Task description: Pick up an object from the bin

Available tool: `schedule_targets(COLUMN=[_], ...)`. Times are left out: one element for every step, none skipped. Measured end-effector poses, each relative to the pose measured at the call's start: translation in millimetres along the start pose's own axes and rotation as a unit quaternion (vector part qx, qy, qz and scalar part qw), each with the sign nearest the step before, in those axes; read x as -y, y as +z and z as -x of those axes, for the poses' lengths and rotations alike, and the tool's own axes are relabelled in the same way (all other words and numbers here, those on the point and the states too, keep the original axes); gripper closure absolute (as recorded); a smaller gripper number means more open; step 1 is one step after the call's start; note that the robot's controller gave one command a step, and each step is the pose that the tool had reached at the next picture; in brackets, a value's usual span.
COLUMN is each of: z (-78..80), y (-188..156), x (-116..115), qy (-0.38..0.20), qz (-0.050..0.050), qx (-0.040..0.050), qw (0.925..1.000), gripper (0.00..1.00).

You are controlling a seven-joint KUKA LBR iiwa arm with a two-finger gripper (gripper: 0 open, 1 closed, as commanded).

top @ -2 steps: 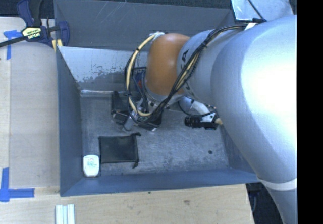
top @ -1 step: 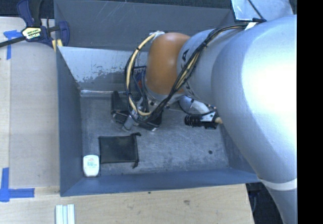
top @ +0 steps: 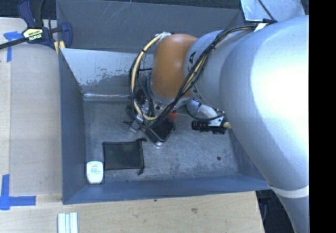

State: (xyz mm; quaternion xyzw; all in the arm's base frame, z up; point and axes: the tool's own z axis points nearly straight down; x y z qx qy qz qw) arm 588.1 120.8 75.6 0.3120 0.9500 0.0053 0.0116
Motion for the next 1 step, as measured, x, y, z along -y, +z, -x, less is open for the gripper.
schedule_targets(z=[2.7], y=[-93.0], x=[-1.4], qy=[-0.001], qz=[-0.008], qx=[-0.0083], qw=[0.9999], gripper=[1.00])
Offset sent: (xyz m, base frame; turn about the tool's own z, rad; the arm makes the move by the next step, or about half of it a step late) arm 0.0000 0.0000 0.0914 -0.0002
